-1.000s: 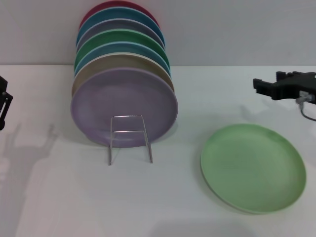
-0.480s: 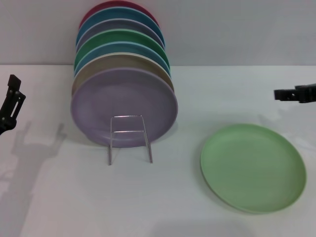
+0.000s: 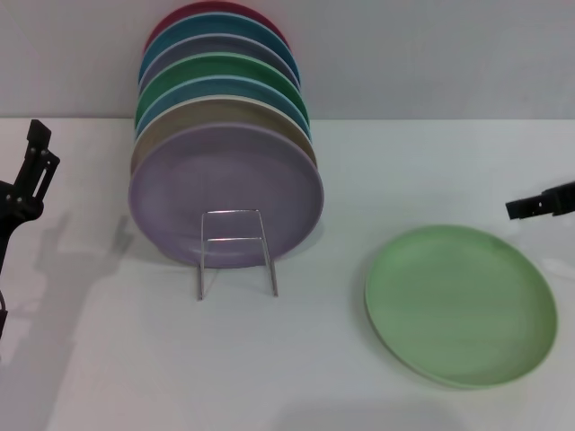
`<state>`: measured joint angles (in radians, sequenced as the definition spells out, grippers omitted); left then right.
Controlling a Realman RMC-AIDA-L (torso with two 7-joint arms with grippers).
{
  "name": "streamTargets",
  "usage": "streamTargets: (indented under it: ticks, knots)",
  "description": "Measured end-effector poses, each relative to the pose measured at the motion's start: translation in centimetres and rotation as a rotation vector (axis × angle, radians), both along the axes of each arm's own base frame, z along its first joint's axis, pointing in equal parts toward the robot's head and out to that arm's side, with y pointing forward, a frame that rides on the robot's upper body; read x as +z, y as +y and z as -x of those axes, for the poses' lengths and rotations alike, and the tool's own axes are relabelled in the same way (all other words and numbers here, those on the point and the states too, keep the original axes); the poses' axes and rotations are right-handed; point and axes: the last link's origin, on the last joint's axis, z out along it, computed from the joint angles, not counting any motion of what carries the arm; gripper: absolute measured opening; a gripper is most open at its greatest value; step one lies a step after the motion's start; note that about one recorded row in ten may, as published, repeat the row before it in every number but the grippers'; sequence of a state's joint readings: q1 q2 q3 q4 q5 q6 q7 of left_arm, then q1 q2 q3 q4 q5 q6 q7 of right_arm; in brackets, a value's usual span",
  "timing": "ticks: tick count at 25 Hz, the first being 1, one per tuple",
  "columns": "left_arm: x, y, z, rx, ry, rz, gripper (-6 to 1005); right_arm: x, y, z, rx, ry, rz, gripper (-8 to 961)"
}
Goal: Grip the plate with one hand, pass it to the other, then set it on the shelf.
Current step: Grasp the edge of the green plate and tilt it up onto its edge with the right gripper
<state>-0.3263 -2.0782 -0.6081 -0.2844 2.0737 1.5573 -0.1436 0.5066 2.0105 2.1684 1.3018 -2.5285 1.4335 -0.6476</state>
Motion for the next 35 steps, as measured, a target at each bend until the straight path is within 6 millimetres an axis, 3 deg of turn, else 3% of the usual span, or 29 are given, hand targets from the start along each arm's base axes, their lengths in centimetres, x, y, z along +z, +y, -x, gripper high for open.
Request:
streamTargets:
  ticks: [12, 21, 35]
  knots:
    - [-0.1, -0.1, 0.1, 0.001, -0.008, 0.006, 860, -1.1, -0.9, -1.4, -0.098, 0.014, 0.081, 637]
    - [-0.1, 0.0, -0.1, -0.006, -0.006, 0.009, 860, -0.2, -0.5, -1.9, -0.141, -0.056, 0.062, 638]
    - [0.0, 0.0, -0.1, -0.013, -0.004, 0.006, 860, -1.7, -1.1, -3.2, -0.190, -0.046, 0.102, 622]
